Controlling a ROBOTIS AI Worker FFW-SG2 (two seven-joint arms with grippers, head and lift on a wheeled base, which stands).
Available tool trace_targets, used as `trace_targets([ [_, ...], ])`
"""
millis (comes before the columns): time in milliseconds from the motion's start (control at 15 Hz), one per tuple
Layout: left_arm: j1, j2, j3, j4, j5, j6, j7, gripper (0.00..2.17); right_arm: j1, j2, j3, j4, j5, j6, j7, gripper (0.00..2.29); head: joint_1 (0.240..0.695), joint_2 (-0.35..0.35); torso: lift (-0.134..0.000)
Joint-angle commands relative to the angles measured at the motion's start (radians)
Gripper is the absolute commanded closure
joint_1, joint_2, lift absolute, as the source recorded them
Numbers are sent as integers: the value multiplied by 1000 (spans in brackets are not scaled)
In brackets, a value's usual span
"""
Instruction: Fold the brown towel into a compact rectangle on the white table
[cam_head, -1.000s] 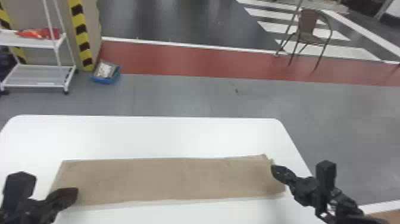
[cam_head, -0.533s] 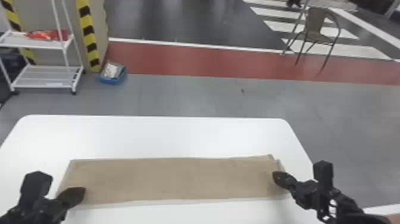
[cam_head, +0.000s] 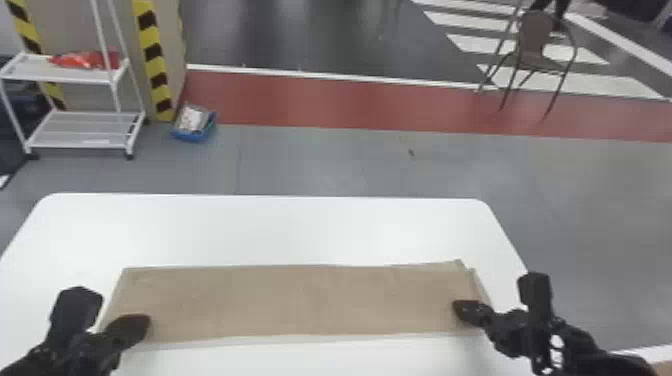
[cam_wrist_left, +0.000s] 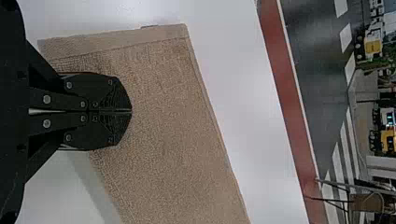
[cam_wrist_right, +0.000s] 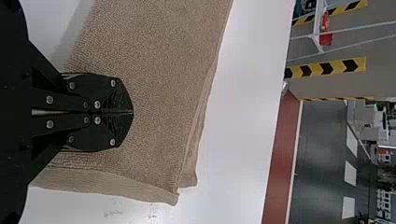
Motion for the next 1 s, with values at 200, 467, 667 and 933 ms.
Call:
trace_targets([
  [200,6,4,-6,0,-26,3,17,1798,0,-1,8,-8,7,45,20,1534,695,-185,0],
  [467,37,19,2,-35,-26,43,15,1798,37,2,8,-60,5,88,28,1534,695,-181,0],
  [667,83,24,18,-95,-26,98,9,1798,55,2,6,-86,-1,110,42,1538,695,-177,0],
  [933,137,27,54,-152,-32,132,-3,1798,90,2,-7,-135,-8,143,54,1534,695,-178,0],
])
